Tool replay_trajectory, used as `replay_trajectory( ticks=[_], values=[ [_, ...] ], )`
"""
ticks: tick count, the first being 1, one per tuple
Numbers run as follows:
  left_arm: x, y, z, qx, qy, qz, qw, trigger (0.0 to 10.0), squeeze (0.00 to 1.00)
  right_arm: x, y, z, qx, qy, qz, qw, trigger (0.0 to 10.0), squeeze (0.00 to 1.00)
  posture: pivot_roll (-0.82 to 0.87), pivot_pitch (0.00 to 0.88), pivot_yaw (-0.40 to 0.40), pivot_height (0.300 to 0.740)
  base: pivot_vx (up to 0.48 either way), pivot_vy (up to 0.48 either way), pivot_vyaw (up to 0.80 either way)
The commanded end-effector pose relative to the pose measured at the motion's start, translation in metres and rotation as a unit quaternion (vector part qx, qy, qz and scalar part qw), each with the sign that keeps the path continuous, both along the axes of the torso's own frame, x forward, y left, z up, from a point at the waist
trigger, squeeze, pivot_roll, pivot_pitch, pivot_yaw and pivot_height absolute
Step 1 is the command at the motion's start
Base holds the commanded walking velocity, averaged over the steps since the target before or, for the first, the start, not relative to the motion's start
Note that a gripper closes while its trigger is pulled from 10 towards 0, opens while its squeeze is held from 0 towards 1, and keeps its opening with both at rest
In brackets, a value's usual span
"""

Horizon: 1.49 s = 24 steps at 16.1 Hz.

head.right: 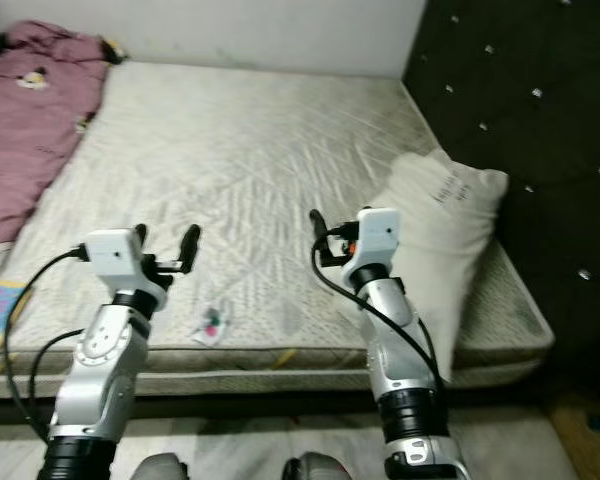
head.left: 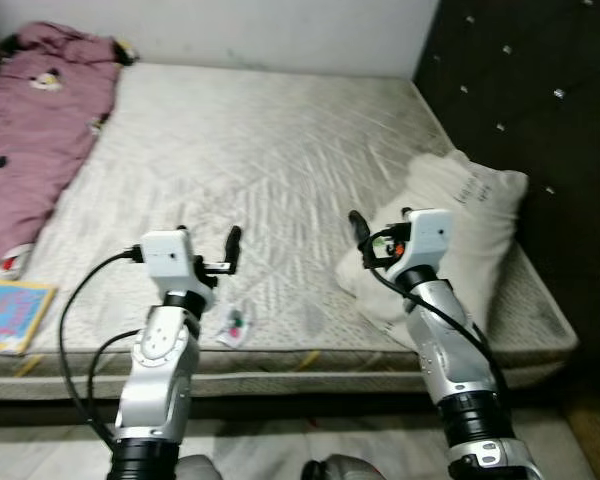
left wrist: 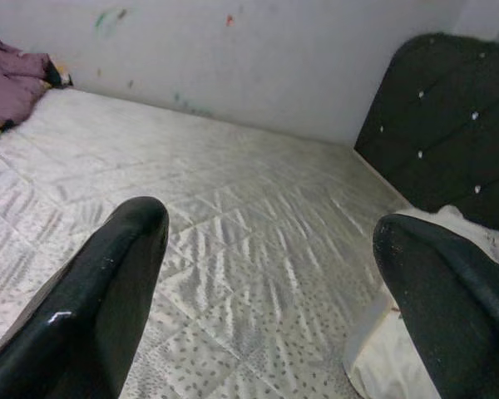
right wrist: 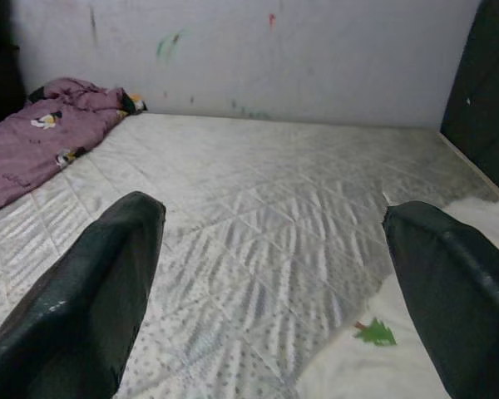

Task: Clean up the room

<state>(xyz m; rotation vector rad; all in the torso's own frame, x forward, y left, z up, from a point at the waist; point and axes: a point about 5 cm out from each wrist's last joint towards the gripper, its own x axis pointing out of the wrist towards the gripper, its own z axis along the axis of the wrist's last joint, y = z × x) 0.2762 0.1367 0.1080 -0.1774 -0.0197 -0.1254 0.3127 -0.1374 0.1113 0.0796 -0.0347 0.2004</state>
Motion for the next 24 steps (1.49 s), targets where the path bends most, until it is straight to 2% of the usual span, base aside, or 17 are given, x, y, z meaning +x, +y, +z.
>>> replay_trajectory(
  ticks=[1, 8, 11, 19, 24],
  values=[
    [0.001, 0.004, 0.003, 0.004, -0.003, 0.005, 1.000, 10.0, 0.00, 0.001, 0.000, -0.001, 0.005, 0.006, -0.004, 1.000, 10.0, 0.00, 0.05, 0.007, -0.084, 0.740, 0.000, 0.480, 0.00],
    [0.001, 0.007, -0.002, 0.000, 0.006, 0.026, 1.000, 10.0, 0.00, 0.000, -0.001, -0.004, 0.006, 0.011, -0.004, 1.000, 10.0, 0.00, 0.05, 0.004, -0.086, 0.740, 0.000, 0.480, 0.00],
    [0.001, 0.010, -0.002, 0.008, 0.007, 0.036, 0.999, 10.0, 0.00, 0.000, 0.001, -0.004, 0.010, 0.008, 0.000, 1.000, 10.0, 0.00, 0.05, 0.006, -0.076, 0.740, 0.000, 0.000, 0.00],
    [0.006, 0.009, 0.004, -0.007, -0.007, 0.024, 1.000, 10.0, 0.00, 0.005, 0.013, -0.001, 0.015, 0.003, 0.010, 1.000, 10.0, 0.00, 0.04, 0.020, -0.067, 0.740, 0.000, 0.000, 0.00],
    [0.005, 0.009, 0.004, -0.019, -0.010, 0.026, 0.999, 10.0, 0.00, 0.006, 0.011, 0.000, 0.012, 0.003, 0.012, 1.000, 10.0, 0.00, 0.04, 0.023, -0.075, 0.740, 0.000, 0.000, 0.00]
  ],
)
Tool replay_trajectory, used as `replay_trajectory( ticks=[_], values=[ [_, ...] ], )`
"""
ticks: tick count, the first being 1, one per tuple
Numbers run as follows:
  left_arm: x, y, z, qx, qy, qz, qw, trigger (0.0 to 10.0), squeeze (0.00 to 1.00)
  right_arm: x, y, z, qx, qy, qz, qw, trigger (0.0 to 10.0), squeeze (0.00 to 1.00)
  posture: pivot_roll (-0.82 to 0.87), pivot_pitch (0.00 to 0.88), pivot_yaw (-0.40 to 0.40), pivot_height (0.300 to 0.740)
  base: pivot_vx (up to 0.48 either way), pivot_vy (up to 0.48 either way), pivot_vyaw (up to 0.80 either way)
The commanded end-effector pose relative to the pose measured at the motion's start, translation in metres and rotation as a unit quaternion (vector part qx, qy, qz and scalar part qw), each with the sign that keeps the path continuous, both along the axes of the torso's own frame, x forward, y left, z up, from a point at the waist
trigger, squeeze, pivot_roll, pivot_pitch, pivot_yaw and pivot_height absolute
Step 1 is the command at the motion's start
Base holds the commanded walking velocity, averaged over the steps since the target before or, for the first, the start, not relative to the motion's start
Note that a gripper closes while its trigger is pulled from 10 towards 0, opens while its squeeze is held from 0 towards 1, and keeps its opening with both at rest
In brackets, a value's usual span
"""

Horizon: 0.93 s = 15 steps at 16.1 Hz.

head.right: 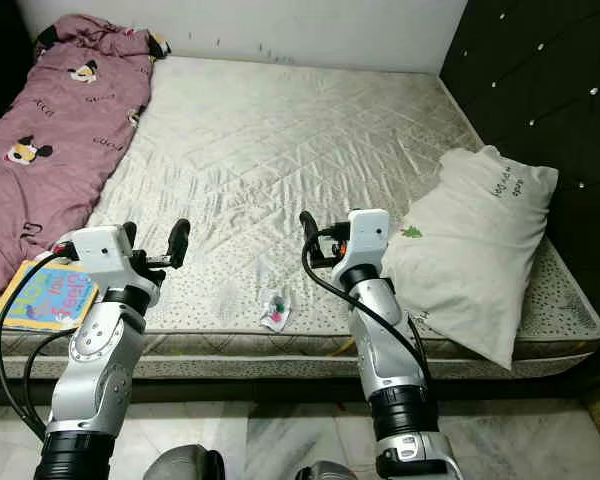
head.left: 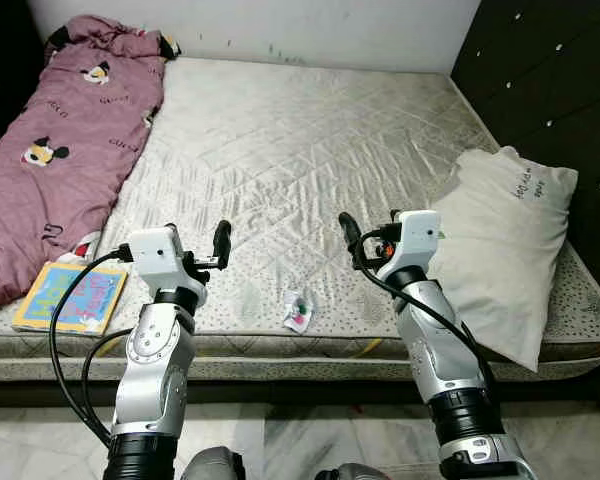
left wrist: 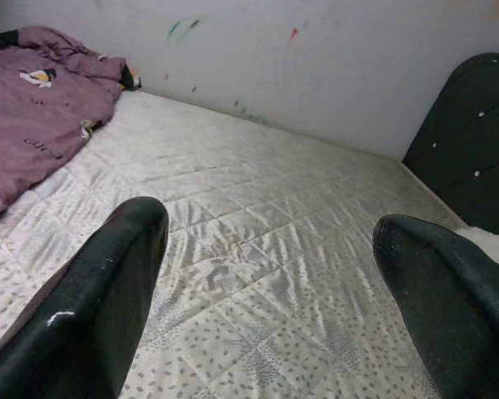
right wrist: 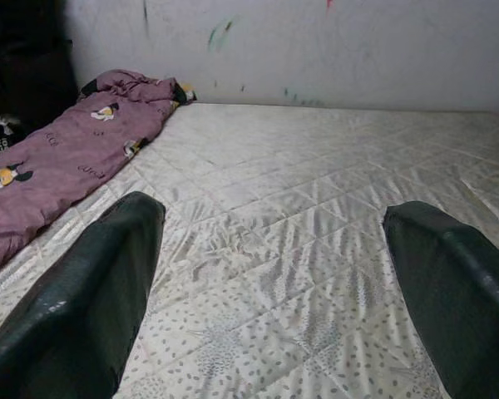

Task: Clean up the room

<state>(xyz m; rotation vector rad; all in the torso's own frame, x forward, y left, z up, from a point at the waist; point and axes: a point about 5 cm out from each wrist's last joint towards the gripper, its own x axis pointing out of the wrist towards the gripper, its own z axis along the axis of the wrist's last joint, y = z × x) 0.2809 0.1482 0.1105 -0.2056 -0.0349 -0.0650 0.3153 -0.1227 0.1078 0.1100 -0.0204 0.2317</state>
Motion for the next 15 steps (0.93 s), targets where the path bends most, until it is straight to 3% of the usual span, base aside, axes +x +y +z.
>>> replay_trajectory(
  ticks=[1, 11, 15],
  values=[
    [0.0006, -0.0030, 0.0020, -0.005, -0.008, -0.008, 1.000, 10.0, 0.00, 0.0032, -0.0038, 0.0031, -0.003, -0.005, -0.006, 1.000, 10.0, 0.00, 0.04, 0.023, -0.076, 0.740, 0.244, 0.000, 0.00],
    [0.0005, -0.0052, 0.0023, -0.010, -0.009, -0.020, 1.000, 10.0, 0.00, 0.0012, -0.0080, 0.0005, -0.001, 0.000, -0.016, 1.000, 10.0, 0.00, 0.04, 0.019, -0.074, 0.740, 0.342, 0.000, -0.11],
    [-0.0003, -0.0061, -0.0003, -0.005, 0.000, -0.013, 1.000, 10.0, 0.00, 0.0007, -0.0103, -0.0008, -0.006, 0.001, -0.021, 1.000, 10.0, 0.00, 0.04, 0.016, -0.074, 0.740, 0.000, 0.000, 0.00]
  ],
)
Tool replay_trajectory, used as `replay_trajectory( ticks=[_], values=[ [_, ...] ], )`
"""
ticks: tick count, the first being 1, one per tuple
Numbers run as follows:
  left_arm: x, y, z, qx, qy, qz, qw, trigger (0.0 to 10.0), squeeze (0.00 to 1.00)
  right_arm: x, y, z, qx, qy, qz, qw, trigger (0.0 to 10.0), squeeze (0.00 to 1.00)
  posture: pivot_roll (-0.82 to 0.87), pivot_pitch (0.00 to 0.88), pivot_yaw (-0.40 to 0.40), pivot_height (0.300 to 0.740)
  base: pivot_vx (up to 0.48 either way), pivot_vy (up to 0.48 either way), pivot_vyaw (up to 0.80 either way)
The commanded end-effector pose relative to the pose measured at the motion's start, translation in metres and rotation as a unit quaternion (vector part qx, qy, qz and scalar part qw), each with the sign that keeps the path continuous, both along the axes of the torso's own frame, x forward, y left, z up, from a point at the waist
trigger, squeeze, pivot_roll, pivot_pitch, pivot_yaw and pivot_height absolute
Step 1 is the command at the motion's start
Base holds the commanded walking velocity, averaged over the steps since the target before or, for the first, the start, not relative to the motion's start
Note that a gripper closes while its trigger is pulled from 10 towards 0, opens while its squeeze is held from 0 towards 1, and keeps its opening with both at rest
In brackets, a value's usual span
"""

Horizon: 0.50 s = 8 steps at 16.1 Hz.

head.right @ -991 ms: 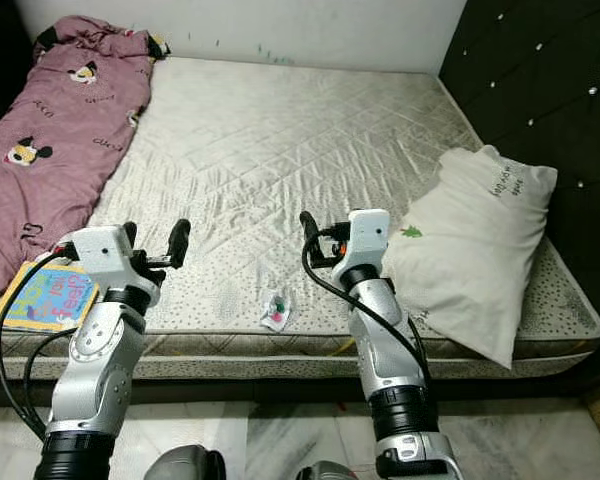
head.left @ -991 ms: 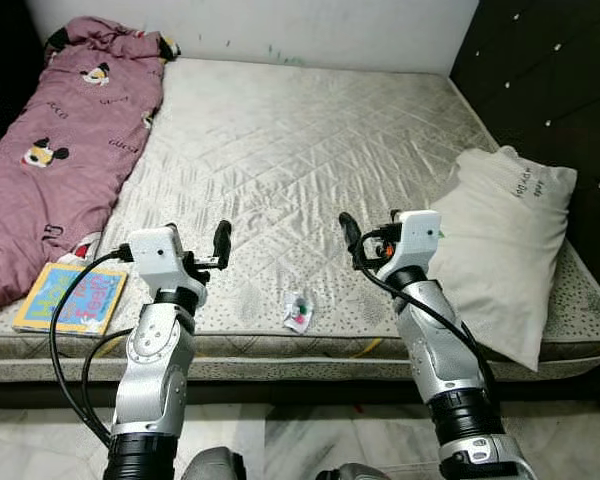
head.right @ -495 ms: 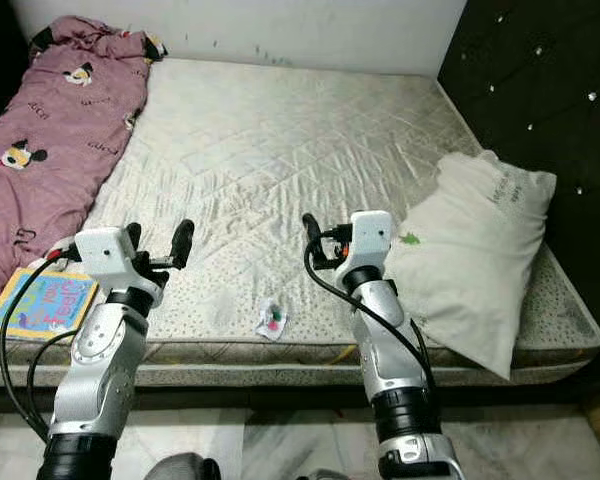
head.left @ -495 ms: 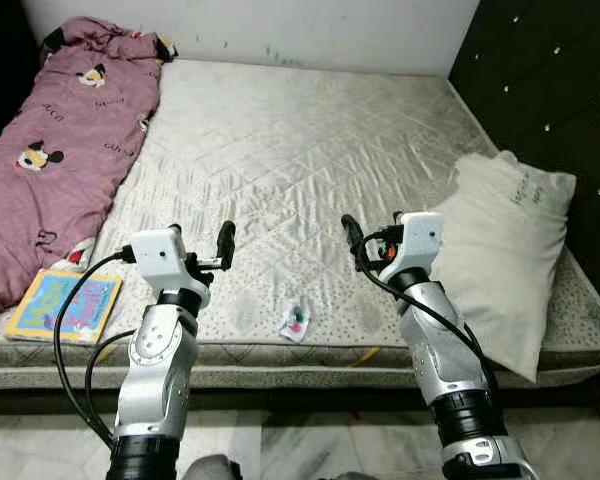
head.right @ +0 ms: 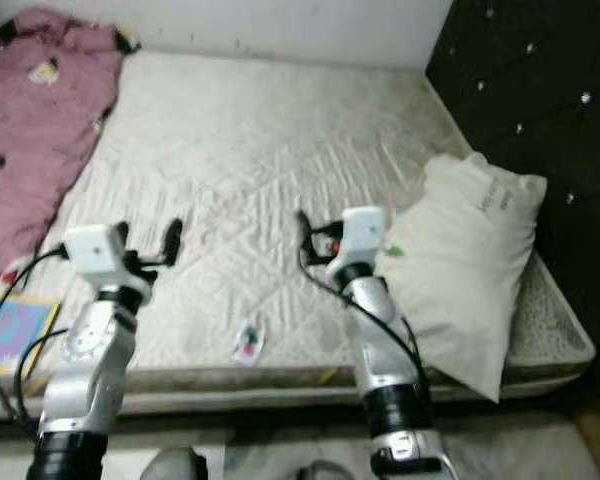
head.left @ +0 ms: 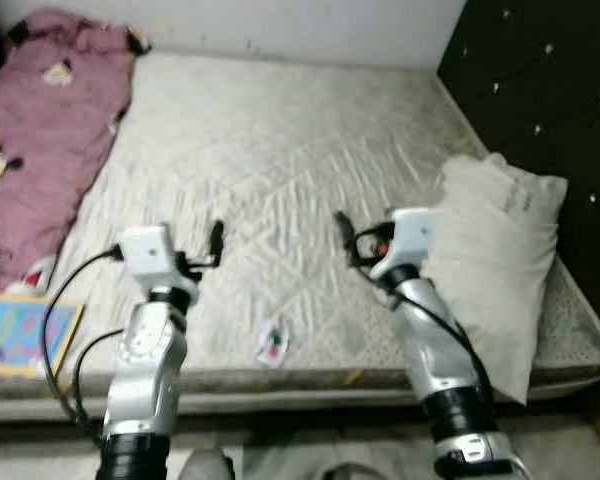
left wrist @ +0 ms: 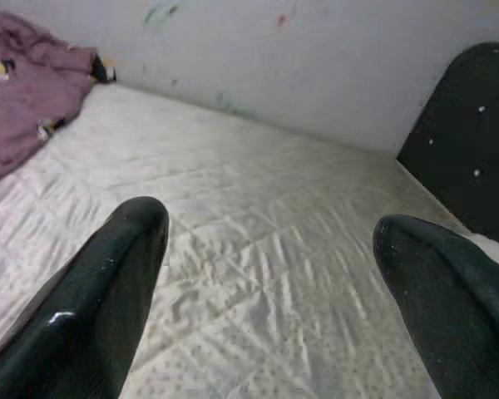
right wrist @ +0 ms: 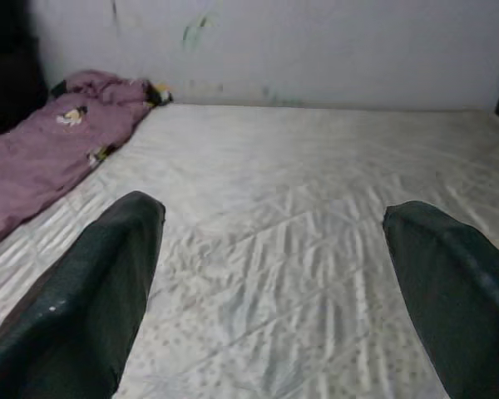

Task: Clean up the room

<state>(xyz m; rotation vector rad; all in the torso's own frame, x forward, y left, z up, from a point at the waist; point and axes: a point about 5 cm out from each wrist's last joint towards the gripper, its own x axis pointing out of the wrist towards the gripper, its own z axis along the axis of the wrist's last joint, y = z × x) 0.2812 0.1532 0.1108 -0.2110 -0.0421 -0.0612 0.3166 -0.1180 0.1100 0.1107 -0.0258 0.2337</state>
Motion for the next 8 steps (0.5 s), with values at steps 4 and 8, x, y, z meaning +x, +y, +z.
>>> replay_trajectory(
  ticks=[4, 8],
  values=[
    [-0.001, -0.010, -0.003, -0.001, 0.009, -0.008, 1.000, 10.0, 0.00, -0.001, -0.017, -0.003, -0.005, 0.005, -0.024, 1.000, 10.0, 0.00, 0.05, 0.014, -0.078, 0.740, 0.000, 0.000, 0.00],
    [-0.005, -0.001, -0.003, 0.029, 0.016, 0.023, 0.999, 10.0, 0.00, -0.002, -0.016, 0.000, 0.001, 0.004, -0.017, 1.000, 10.0, 0.00, 0.05, 0.025, -0.080, 0.740, 0.000, 0.000, 0.00]
  ],
)
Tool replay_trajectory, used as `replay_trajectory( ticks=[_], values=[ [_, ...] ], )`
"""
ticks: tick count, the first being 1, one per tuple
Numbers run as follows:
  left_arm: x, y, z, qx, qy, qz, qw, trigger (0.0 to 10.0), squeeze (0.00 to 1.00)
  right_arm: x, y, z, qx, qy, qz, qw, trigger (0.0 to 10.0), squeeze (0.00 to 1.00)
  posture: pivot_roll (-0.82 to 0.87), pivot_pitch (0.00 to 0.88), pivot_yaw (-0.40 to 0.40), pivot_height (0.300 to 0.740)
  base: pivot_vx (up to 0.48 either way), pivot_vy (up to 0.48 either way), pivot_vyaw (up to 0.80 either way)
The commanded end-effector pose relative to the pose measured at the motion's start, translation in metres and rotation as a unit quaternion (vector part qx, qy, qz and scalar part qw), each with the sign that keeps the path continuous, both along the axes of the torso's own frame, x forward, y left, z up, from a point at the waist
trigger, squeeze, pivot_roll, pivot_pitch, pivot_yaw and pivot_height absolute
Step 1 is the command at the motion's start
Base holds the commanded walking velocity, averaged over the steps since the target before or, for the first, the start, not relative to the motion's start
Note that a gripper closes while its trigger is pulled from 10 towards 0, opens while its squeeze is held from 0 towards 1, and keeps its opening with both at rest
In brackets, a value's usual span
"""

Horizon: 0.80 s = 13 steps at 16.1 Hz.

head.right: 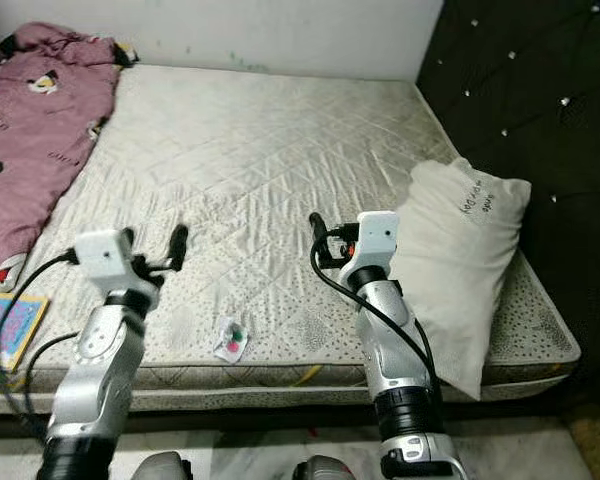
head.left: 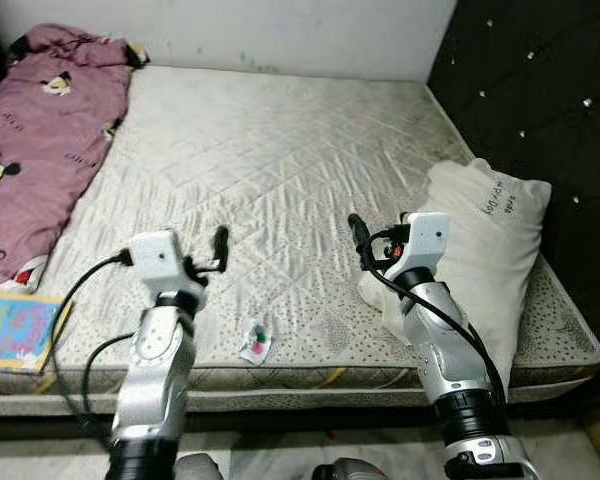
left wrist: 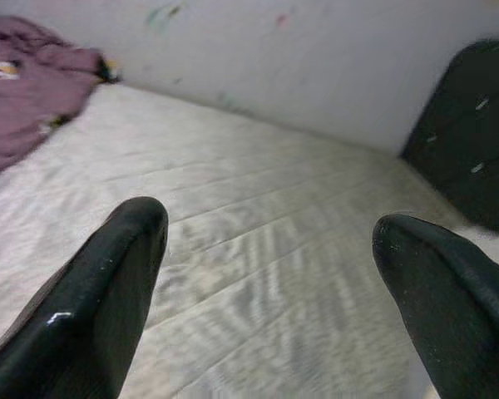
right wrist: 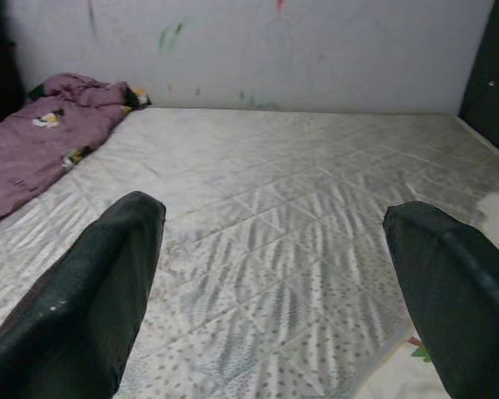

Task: Clean up the room

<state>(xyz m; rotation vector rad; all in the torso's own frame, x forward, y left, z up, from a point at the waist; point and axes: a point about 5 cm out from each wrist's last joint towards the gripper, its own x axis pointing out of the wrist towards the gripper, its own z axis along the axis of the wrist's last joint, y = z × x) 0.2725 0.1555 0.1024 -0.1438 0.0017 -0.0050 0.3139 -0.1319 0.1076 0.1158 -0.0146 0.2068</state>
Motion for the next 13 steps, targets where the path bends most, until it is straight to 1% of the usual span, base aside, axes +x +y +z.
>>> replay_trajectory(
  ticks=[1, 2, 4, 6, 8, 13],
  values=[
    [-0.0012, 0.0026, 0.0065, 0.023, -0.008, 0.009, 1.000, 10.0, 0.00, -0.0011, -0.0002, 0.0044, 0.004, -0.004, 0.006, 1.000, 10.0, 0.00, 0.05, 0.042, -0.081, 0.740, 0.000, 0.000, 0.00],
    [-0.0044, 0.0059, 0.0059, 0.008, -0.005, 0.000, 1.000, 10.0, 0.00, -0.0027, 0.0023, 0.0056, 0.005, -0.004, 0.015, 1.000, 10.0, 0.00, 0.06, 0.061, -0.081, 0.740, 0.000, 0.000, 0.00],
    [-0.0076, 0.0098, 0.0036, 0.007, 0.001, 0.002, 1.000, 10.0, 0.00, -0.0044, 0.0048, 0.0034, -0.014, 0.002, 0.020, 1.000, 10.0, 0.00, 0.06, 0.071, -0.083, 0.740, 0.000, 0.000, 0.00],
    [-0.0066, 0.0071, 0.0047, 0.004, 0.002, -0.004, 1.000, 10.0, 0.00, -0.0042, 0.0054, 0.0037, -0.009, 0.002, 0.021, 1.000, 10.0, 0.00, 0.06, 0.079, -0.085, 0.740, 0.000, 0.000, 0.80],
    [-0.0066, 0.0060, 0.0052, 0.002, 0.003, -0.006, 1.000, 10.0, 0.00, -0.0034, 0.0013, 0.0039, 0.004, 0.007, 0.009, 1.000, 10.0, 0.00, 0.06, 0.082, -0.085, 0.740, 0.000, 0.000, 0.00],
    [-0.0060, 0.0064, 0.0064, -0.006, 0.007, -0.008, 1.000, 10.0, 0.00, -0.0040, 0.0024, 0.0056, 0.004, 0.008, 0.013, 1.000, 10.0, 0.00, 0.05, 0.099, -0.084, 0.740, 0.000, 0.000, 0.00]
  ],
)
